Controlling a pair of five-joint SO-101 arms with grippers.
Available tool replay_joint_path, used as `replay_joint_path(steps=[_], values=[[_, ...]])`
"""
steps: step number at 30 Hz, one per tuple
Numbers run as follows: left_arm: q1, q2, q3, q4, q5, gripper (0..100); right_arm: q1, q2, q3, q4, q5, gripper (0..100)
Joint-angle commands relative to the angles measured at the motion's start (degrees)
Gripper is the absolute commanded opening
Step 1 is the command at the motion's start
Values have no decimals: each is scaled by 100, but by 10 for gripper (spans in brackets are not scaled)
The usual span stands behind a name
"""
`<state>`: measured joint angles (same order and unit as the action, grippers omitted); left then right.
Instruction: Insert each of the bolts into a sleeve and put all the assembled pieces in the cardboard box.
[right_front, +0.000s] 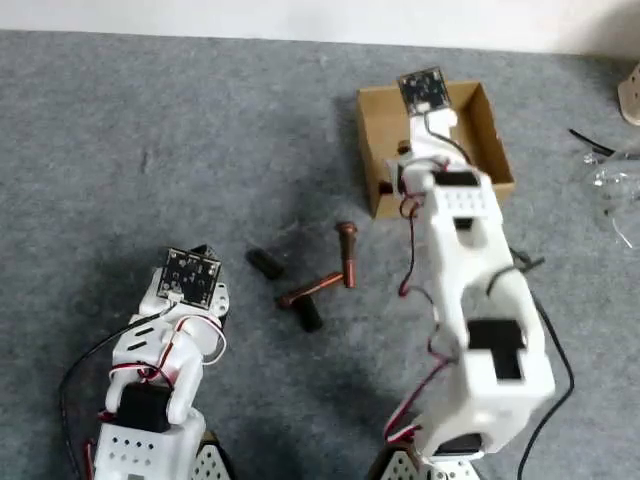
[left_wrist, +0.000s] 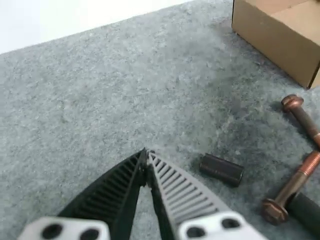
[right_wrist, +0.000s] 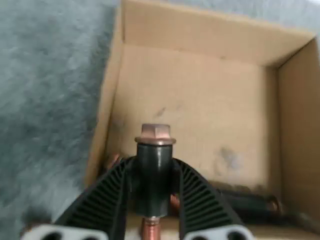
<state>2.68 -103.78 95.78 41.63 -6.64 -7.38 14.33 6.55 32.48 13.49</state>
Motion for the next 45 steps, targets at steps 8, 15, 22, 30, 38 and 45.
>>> replay_joint_path(steps=[8,15,22,30,38,45], values=[[-22,-101,-13,-185,-26,6,338,1684,-1613,136,-1099,5],[-22,-101,-22,-185,-26,6,418,1947,-1684,154,-1108,29],[-22,-101,-22,-185,-26,6,426,1912,-1675,171,-1108,178],[-22,-101,-22,-193,-26,6,444,1833,-1727,1007,-1108,177],[-22,-101,-22,-193,-26,6,409,303,-646,629,-1116,177],[-22,-101,-22,-193,-26,6,75,-1868,2000,-796,-1108,177]])
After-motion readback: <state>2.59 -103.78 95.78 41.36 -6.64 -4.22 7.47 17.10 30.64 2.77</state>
